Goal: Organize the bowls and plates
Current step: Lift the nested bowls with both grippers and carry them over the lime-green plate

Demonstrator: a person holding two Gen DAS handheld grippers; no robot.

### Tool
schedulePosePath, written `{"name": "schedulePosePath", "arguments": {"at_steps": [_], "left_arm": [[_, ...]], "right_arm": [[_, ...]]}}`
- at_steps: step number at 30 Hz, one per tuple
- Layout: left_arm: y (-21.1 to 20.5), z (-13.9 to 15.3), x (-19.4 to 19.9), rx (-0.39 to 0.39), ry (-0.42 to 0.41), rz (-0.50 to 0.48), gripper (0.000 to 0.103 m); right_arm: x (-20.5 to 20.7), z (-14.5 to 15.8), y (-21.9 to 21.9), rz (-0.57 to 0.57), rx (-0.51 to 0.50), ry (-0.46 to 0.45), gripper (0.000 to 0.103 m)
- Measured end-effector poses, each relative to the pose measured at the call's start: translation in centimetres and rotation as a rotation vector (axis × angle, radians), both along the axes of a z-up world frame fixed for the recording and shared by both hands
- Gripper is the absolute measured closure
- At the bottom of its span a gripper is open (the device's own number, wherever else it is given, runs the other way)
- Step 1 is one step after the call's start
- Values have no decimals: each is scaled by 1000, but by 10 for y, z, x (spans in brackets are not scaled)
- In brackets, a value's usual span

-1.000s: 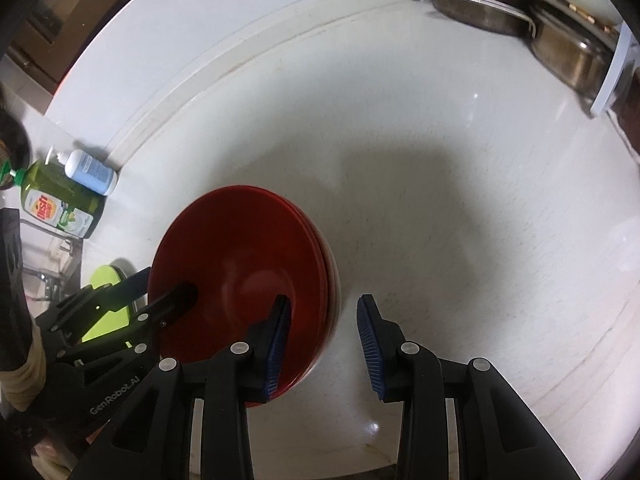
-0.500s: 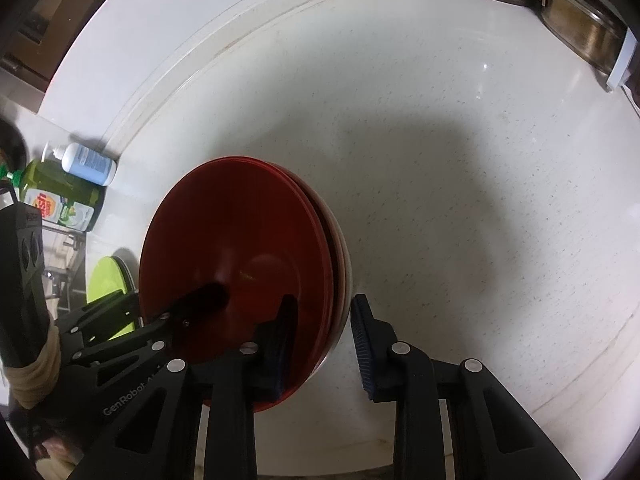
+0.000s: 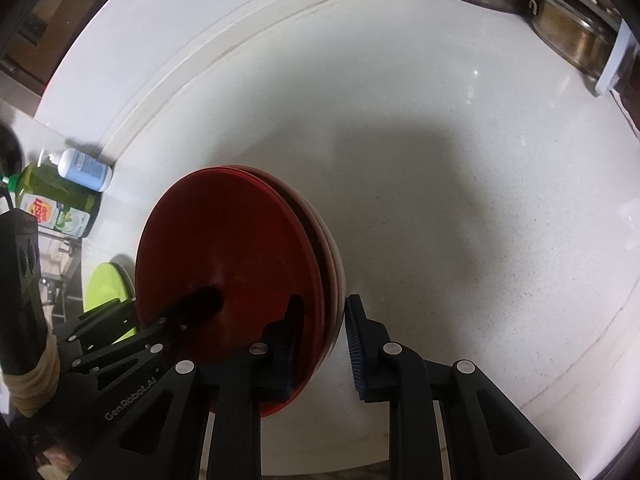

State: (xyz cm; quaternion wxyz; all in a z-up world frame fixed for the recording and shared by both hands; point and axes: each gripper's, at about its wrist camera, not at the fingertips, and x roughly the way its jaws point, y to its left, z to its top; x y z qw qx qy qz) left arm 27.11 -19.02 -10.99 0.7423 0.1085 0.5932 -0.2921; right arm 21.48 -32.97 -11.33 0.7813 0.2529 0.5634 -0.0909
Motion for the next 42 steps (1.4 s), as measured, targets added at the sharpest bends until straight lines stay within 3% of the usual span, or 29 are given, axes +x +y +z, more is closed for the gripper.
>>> {"name": "schedulePosePath", "arguments": {"at_steps": [6, 21, 42], "left_arm": [[15, 13, 2, -8, -19, 30, 73], [112, 52, 17, -38, -100, 223, 73], [267, 53, 19, -21, -88, 560, 73]], "right_arm": [[6, 14, 13, 26, 3, -8, 80], [40, 47, 83, 231, 2, -67, 80], [80, 38, 227, 567, 52, -32, 80]]}}
